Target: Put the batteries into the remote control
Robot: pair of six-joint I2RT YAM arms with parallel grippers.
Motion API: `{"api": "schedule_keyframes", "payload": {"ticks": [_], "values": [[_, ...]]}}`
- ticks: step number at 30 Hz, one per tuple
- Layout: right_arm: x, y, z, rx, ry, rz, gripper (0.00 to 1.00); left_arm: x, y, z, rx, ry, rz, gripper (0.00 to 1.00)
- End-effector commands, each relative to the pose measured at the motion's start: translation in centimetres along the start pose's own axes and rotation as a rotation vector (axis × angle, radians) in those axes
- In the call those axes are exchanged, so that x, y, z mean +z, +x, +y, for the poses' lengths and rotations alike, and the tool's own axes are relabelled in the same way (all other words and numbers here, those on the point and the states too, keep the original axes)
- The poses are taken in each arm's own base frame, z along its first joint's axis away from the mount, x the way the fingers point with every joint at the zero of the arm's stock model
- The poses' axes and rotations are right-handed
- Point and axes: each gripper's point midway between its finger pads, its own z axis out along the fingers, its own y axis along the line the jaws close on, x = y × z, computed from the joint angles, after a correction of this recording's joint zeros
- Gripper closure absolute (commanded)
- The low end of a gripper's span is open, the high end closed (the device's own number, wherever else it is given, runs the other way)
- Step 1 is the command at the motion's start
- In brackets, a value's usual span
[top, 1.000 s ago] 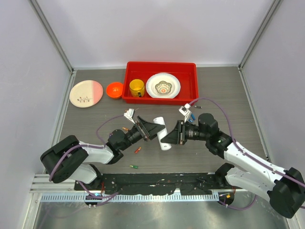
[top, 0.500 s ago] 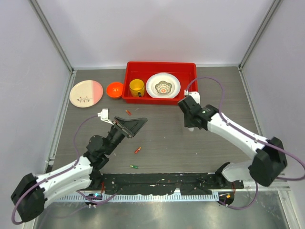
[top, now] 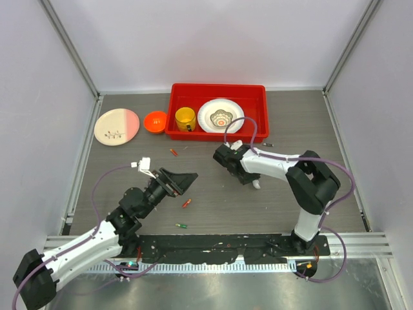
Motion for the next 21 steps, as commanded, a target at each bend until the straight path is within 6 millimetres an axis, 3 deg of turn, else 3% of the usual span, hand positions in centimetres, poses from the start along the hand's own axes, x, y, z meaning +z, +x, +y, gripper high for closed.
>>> {"api": "schedule_keyframes", "payload": {"ticks": [1, 5, 12, 16, 21], "values": [[-0.3, -2.4, 1.4, -0.026, -0.016, -0.051, 0.96, -0.7, 0.0, 0.4, 0.013, 0.002, -0.012, 0.01], [0.0, -1.8, 3.4, -0.075, -0.073, -0.032, 0.77, -1.2, -0.1, 1.0, 0.010, -0.018, -0.021, 0.00], [-0.9, -1.8, 4.9, -0.068, -0.140, -0.045, 0.56, -1.3, -0.2, 1.6, 0.023, -0.050, -0.025, 0.00], [-2.2, -2.4, 5.4, -0.033, -0.203, -0.071, 0.29, -1.4, 0.0, 1.8, 0.019, -0.062, -0.013, 0.00], [-5.8, -4.7, 4.0, 0.087, -0.267, -0.189, 0.25, -1.4, -0.1, 1.8, 0.026, -0.079, -0.009, 0.00]]}}
